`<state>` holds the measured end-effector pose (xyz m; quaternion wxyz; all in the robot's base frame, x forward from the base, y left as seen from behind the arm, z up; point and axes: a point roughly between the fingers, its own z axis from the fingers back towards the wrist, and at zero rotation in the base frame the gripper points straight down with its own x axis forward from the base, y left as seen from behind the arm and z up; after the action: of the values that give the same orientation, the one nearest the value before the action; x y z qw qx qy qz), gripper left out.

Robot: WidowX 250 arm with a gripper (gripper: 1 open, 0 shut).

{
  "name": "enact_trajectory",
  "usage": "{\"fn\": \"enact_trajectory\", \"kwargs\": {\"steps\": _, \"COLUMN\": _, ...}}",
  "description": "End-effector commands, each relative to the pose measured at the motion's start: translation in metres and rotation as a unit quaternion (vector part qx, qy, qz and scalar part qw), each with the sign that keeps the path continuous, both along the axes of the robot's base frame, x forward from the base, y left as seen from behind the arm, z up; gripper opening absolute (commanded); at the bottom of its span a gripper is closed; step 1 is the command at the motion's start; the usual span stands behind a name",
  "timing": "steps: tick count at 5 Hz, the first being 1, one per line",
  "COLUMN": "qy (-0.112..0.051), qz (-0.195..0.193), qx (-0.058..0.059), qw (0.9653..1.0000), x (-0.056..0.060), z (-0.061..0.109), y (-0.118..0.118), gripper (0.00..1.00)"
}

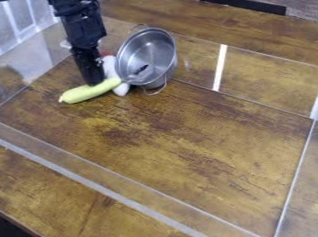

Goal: Move the green spoon to the left

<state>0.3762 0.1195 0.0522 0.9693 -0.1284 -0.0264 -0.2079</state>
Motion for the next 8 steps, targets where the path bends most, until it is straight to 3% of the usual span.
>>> {"fn": "enact_trajectory", "kwargs": {"steps": 1, "qy": -0.048, "qz": -0.003, "qx": 0.012, "qw": 0.9988, "x": 0.006, "z": 0.042, "y": -0.005, "gripper": 0.00}}
{"fn": "enact_trajectory", "kwargs": {"steps": 2, "qy": -0.048, "qz": 0.001, "qx": 0.006, "qw": 0.9988, "x": 0.005, "z": 0.044, "y": -0.006, "gripper": 0.00}}
{"fn": "enact_trajectory", "kwargs": {"steps": 3, "qy": -0.048, "qz": 0.006, "qx": 0.000, "qw": 0.9988, "x": 0.005, "z": 0.046, "y": -0.006, "gripper": 1.00}}
{"fn": "enact_trajectory", "kwargs": {"steps": 4, "qy": -0.049, "qz": 0.012, "qx": -0.005, "qw": 0.9987, "x": 0.004, "z": 0.049, "y": -0.007, "gripper": 0.00}}
{"fn": "enact_trajectory", "kwargs": {"steps": 5, "qy": -0.048, "qz": 0.017, "qx": -0.012, "qw": 0.9986, "x": 0.004, "z": 0.050, "y": -0.008, "gripper": 1.00}}
{"fn": "enact_trajectory", "kwargs": {"steps": 8, "qy": -0.054, "qz": 0.027, "qx": -0.030, "qw": 0.9977, "x": 0.005, "z": 0.059, "y": -0.022, "gripper": 1.00}}
